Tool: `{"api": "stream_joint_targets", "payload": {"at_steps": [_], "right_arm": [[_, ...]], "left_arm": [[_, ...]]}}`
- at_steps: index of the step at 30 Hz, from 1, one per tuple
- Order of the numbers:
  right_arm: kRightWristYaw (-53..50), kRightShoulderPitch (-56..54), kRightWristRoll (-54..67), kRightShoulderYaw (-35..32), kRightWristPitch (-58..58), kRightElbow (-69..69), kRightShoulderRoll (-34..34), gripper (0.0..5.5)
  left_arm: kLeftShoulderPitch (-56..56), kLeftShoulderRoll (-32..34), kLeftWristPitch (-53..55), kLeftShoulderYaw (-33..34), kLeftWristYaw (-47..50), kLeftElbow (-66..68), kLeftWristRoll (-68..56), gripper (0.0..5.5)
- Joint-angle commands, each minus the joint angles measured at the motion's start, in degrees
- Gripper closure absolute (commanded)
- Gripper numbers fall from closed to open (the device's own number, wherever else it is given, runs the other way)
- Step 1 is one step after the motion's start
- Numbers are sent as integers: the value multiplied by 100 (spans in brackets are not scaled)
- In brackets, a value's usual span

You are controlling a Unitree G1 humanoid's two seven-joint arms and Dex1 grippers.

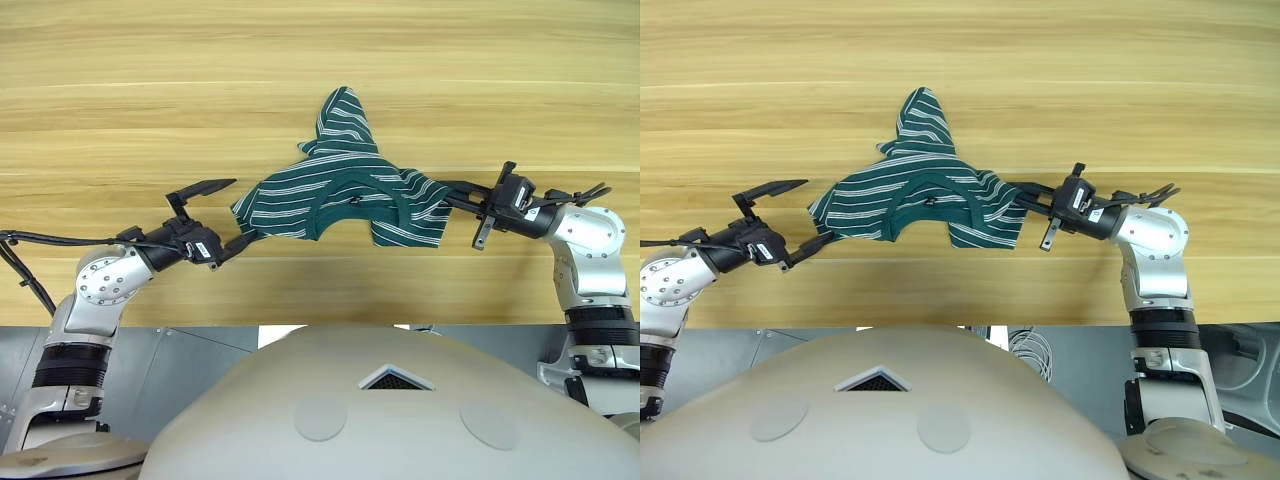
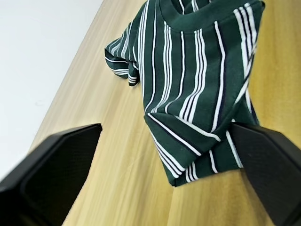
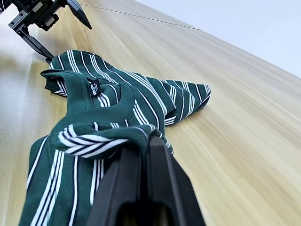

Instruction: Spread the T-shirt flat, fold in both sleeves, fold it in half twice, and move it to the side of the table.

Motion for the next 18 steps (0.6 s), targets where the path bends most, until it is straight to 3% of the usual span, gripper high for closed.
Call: {"api": "stream_joint_targets", "payload": {"at_steps": [1,16,18], "right_arm": [[-39,8,-76,24,3,-62,-58,550],[-112,49,-105,83,-5,-144,-78,550],[-120,56,-101,90,-1,-159,-76,550]], "left_arm": [[-56,102,74,-17,113,-118,212,57],[116,41,472,-156,443,-793,733,57],[157,59,517,-208,418,-880,723,88]]}}
